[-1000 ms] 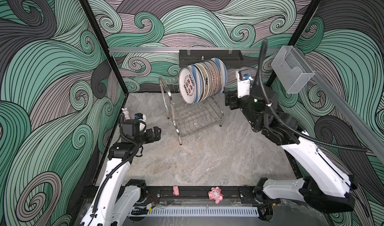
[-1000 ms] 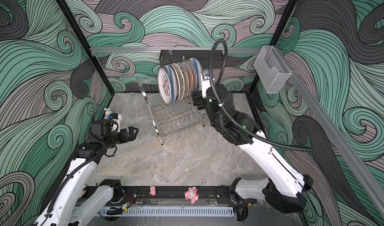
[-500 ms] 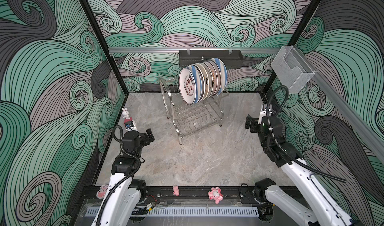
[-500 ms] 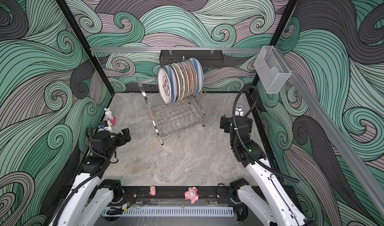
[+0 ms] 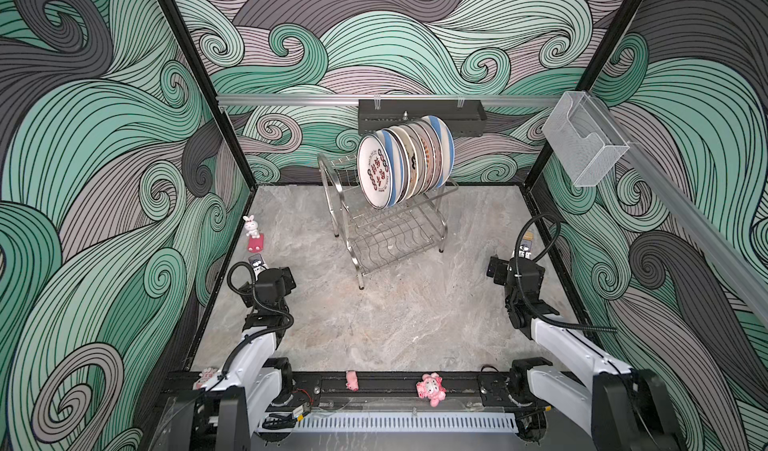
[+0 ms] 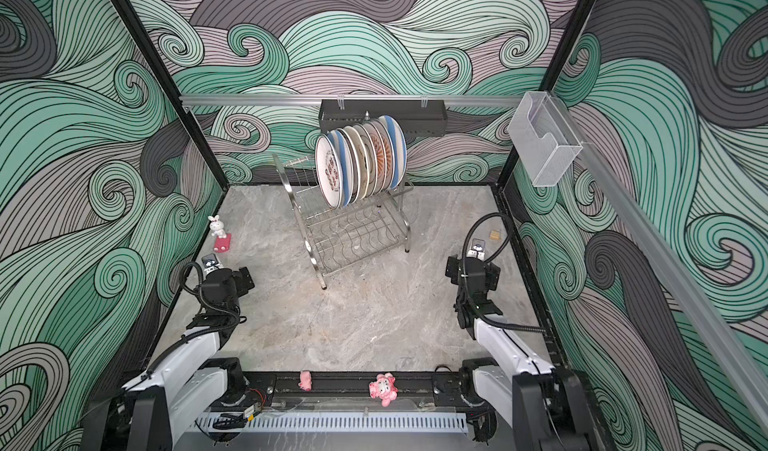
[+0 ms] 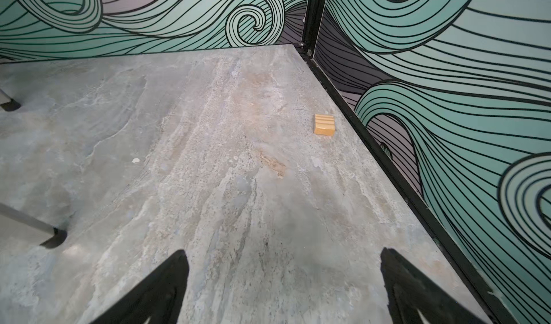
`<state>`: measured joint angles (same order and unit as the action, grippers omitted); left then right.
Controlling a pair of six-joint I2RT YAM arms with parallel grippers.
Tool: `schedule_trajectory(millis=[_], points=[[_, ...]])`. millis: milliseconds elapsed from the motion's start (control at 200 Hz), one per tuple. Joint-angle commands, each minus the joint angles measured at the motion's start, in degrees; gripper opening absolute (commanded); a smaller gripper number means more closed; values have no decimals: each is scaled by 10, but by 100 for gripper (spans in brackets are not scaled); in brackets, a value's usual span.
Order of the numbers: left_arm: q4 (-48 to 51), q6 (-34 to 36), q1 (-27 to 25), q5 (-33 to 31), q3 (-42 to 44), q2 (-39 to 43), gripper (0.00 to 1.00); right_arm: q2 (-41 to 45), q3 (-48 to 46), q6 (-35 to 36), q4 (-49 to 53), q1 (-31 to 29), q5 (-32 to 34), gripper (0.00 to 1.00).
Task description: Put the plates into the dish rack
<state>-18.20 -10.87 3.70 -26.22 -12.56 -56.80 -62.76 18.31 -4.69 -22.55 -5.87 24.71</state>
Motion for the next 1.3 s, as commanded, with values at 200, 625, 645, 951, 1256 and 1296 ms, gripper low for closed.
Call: schedule_trajectory(millis=[200,625,645,951,1256,1296], points=[[-114,65,26,133,-113,-171,99,-116,-24,30,-259,20,-91,100],[-365,71,40,314,-49,-288,99,-244,11,60,-316,24,-150,100],[-362,69,40,312,-61,-308,99,-252,14,61,-324,24,-149,100],[-219,84,37,335,-137,-312,99,-253,41,51,-273,28,-140,100],[-209,84,33,325,-140,-308,99,-254,39,51,-278,28,-141,100],[-207,84,33,325,-141,-307,99,-253,40,51,-273,28,-141,100]])
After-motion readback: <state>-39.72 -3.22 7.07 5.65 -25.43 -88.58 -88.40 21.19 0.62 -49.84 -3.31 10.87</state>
